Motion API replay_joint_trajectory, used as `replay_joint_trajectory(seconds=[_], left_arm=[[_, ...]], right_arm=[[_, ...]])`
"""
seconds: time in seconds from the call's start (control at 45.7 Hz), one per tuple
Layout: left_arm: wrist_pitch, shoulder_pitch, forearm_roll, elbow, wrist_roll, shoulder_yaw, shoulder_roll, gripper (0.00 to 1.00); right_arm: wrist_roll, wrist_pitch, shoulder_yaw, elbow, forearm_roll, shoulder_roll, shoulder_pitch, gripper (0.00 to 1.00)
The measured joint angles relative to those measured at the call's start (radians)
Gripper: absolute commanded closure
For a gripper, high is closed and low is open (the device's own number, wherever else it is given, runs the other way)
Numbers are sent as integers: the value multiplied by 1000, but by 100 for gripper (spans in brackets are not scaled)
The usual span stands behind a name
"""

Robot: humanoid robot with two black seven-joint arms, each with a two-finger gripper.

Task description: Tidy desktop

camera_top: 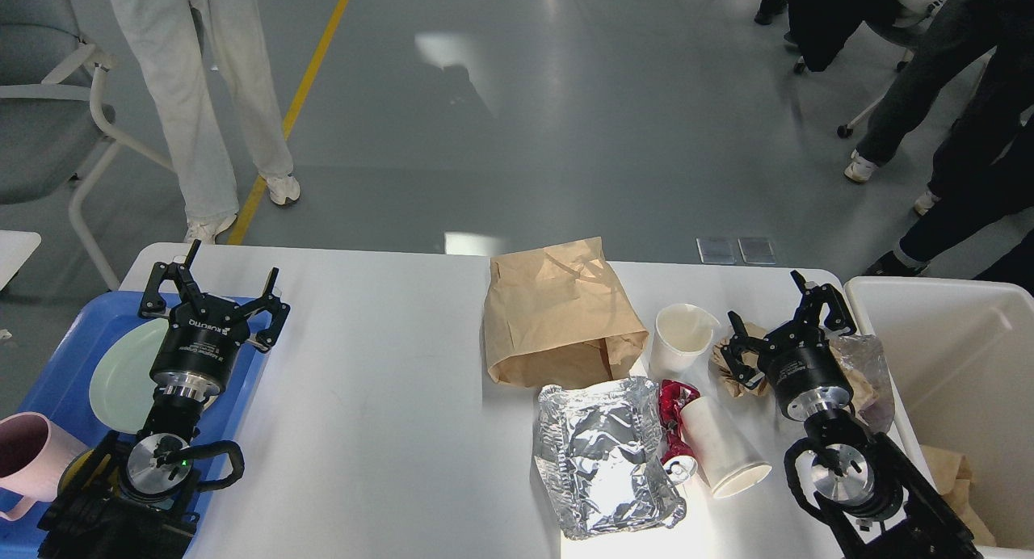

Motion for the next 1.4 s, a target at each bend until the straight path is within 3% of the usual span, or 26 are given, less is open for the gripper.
replay_joint_trajectory(seconds=[0.963,1.401], left_arm=[[0,0,0,0,0,0,3,3],[0,0,0,0,0,0,3,3]], right_arm=[[-13,-1,-31,-10,0,-65,35,0],[-128,-6,-37,-17,14,-125,85,0]])
